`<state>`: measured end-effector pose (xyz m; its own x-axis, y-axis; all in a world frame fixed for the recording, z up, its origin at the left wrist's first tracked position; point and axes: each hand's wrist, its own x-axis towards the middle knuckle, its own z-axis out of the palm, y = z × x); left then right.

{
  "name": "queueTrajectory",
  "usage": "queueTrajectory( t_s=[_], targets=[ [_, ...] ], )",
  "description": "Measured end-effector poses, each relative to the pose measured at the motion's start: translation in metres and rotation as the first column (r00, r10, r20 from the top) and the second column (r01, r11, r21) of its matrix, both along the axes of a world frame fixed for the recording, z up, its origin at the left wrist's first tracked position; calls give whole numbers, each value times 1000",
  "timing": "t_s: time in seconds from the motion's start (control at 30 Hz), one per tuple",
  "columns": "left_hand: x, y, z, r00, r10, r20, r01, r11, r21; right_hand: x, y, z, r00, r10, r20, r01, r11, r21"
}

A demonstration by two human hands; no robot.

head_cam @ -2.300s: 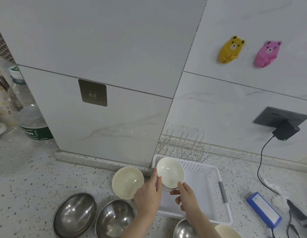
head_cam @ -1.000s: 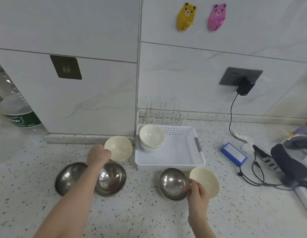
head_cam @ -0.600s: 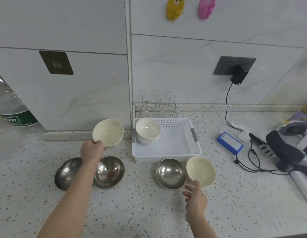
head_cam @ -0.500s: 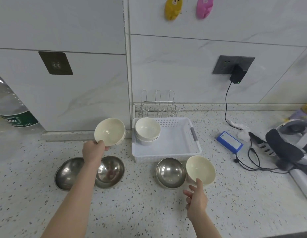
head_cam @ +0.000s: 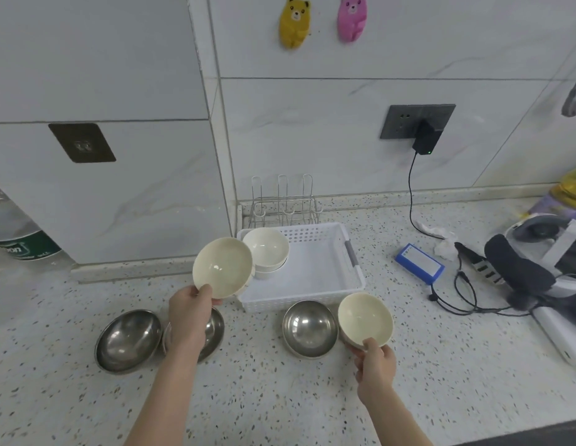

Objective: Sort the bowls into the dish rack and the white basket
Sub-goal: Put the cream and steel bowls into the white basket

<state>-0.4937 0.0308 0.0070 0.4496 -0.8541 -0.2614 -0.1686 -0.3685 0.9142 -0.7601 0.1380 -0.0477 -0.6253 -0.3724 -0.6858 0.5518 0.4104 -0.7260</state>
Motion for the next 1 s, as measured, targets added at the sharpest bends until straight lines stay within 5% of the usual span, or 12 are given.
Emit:
queueTrajectory(
  t_s=[0.43,0.77,1.0],
  targets=[
    [-86,0,19,987,-154,-49,155,988,19,-59,0,35,983,-121,-140,103,986,-133],
    [-162,-40,11,948,-302,104,290,950,119,-102,-52,71,976,49,-211,-111,950,-291],
    [-181,-62,-9,948,-319,17,303,914,271,-102,-84,65,966,182,-186,-234,920,-314]
  ],
)
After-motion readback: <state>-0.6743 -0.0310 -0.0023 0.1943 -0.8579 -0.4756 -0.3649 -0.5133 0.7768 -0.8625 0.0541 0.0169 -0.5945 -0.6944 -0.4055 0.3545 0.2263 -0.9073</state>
